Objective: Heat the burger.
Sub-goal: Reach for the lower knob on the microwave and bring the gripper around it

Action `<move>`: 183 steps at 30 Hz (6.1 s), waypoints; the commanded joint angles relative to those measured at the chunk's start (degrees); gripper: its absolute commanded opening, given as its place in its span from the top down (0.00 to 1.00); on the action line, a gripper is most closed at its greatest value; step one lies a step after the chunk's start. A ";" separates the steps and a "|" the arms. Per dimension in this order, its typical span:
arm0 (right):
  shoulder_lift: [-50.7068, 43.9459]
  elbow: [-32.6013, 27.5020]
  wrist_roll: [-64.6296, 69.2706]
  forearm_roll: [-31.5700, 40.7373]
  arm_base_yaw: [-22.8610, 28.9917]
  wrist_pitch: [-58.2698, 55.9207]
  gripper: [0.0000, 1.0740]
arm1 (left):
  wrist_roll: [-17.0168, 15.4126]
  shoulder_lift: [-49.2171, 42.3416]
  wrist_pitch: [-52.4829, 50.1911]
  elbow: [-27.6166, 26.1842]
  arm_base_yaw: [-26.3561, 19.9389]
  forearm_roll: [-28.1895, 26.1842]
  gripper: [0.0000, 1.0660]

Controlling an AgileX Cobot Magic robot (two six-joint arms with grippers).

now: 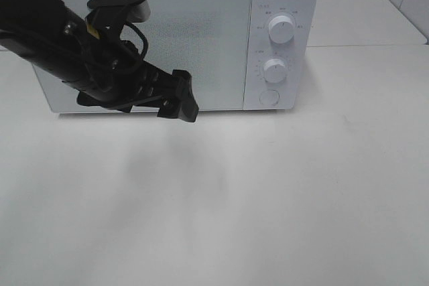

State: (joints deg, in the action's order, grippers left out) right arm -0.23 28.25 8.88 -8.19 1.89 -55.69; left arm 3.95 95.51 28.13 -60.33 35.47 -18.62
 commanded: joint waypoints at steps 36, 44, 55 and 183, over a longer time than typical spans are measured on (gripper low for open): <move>-1.55 -0.17 -0.06 0.06 -0.40 0.46 0.29 | 1.43 -19.94 35.47 4.53 -40.05 6.30 0.06; -1.55 -0.17 -0.06 0.06 -0.40 0.46 0.29 | 1.49 -27.39 35.18 13.06 -40.45 7.45 0.06; -1.55 -0.17 -0.06 0.06 -0.40 0.46 0.29 | 2.81 -47.44 30.37 24.35 -40.45 7.91 0.06; 53.23 -7.85 -6.82 6.07 -0.23 79.93 0.29 | 4.87 -96.77 33.35 30.71 -39.94 7.56 0.06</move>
State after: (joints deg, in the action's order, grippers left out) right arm 50.59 20.57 5.50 -4.53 1.89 19.88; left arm 8.94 -0.23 61.31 -29.74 -4.70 -10.94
